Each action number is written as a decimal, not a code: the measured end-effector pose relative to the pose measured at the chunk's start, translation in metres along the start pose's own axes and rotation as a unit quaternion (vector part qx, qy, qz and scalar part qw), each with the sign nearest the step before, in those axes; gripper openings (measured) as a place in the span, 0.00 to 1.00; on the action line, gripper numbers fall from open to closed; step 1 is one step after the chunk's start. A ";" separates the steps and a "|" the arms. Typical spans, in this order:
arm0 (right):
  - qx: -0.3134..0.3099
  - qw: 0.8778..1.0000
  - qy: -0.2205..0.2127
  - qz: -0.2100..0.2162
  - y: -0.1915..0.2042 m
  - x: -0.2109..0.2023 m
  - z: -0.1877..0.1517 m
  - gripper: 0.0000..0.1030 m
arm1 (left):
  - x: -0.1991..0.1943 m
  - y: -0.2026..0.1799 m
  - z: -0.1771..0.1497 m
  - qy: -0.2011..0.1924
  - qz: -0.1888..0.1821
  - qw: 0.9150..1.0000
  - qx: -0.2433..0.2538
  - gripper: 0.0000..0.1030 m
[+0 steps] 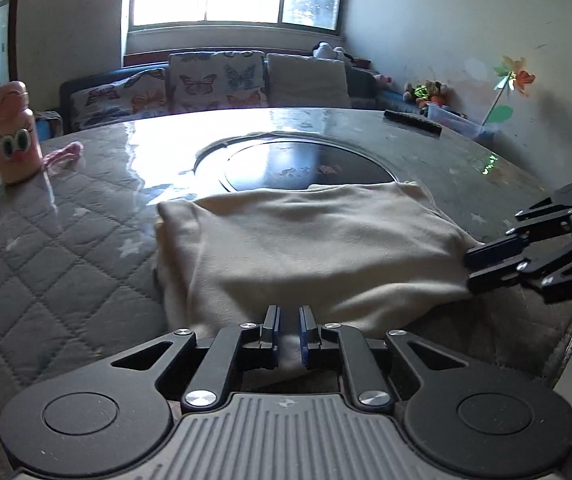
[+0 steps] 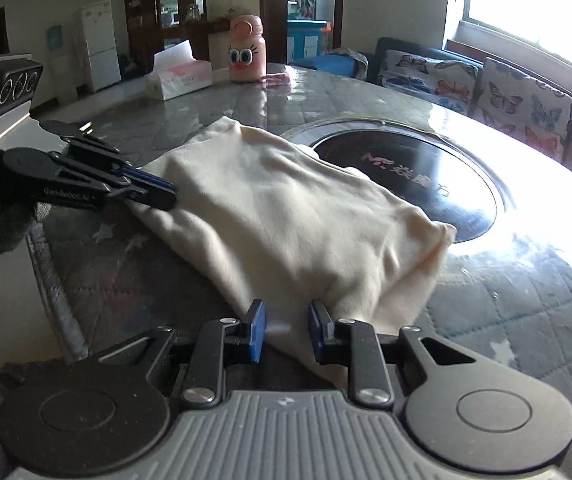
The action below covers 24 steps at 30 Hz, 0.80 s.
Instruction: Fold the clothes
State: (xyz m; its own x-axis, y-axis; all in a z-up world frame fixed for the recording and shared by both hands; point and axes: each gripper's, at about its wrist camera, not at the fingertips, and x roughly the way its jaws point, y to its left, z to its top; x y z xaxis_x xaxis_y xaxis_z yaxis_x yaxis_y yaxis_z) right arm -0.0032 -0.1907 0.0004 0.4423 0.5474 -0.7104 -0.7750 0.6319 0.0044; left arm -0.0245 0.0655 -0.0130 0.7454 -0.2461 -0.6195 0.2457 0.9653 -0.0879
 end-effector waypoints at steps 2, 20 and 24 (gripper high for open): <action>0.008 1.000 -0.010 0.001 -0.003 -0.007 0.003 0.22 | -0.005 0.002 0.004 -0.008 0.001 1.000 -0.005 0.12; 0.106 0.992 -0.054 -0.030 -0.054 0.023 0.029 0.22 | 0.011 0.030 0.033 -0.027 0.020 0.998 -0.049 0.13; 0.146 0.987 -0.044 -0.046 -0.075 0.042 0.029 0.22 | 0.025 0.040 0.034 -0.004 0.035 0.998 -0.060 0.13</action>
State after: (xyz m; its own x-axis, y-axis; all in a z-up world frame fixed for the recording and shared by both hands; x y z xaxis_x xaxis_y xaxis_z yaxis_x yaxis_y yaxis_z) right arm 0.0864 -0.1990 -0.0093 0.5523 0.5185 -0.6528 -0.5726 0.8051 0.1551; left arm 0.0252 0.0953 -0.0058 0.7633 -0.1775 -0.6211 0.1168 0.9836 -0.1375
